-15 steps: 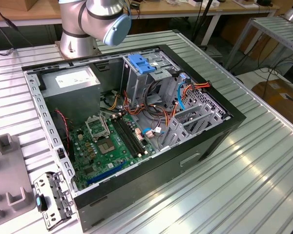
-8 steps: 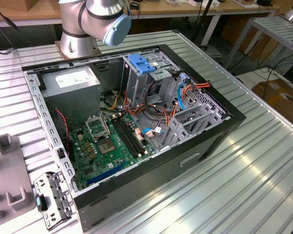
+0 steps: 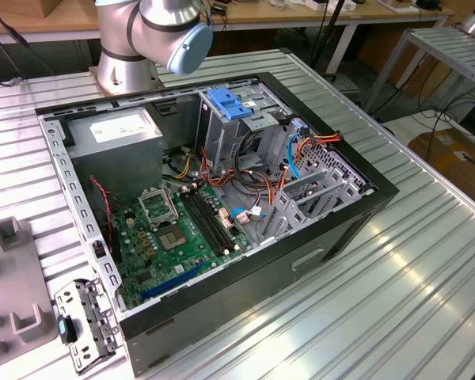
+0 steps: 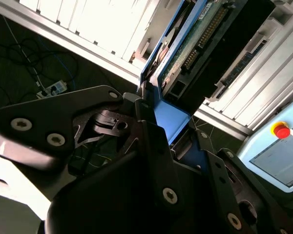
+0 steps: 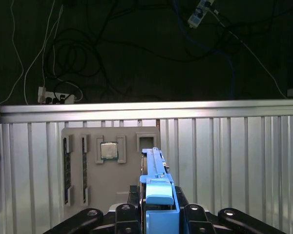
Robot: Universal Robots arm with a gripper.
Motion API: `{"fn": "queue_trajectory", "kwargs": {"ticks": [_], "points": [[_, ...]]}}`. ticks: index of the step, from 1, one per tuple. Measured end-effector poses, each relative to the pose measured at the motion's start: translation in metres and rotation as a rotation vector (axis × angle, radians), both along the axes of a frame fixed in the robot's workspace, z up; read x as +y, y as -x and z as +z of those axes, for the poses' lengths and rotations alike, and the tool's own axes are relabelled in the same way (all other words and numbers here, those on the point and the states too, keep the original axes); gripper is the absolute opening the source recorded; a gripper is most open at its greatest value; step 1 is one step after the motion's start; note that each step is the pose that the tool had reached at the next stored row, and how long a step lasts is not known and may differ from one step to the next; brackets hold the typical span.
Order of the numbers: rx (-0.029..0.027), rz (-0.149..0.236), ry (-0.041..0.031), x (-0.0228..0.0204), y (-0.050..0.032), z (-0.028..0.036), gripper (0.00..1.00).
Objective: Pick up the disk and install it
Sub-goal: 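Pick up the disk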
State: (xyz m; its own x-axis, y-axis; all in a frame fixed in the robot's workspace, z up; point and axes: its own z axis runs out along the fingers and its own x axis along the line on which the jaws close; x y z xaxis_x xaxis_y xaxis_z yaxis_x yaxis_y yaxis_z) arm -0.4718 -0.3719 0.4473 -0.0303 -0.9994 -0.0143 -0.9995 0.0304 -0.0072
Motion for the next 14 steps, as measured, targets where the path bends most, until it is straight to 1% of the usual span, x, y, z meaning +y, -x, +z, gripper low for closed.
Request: {"fn": "queue_trajectory", "kwargs": {"ticks": [10, 14], "points": [[0.0001, 0.000, 0.0000, 0.0000, 0.0000, 0.0056, 0.37], [0.0001, 0.000, 0.0000, 0.0000, 0.0000, 0.0089, 0.37]]}}
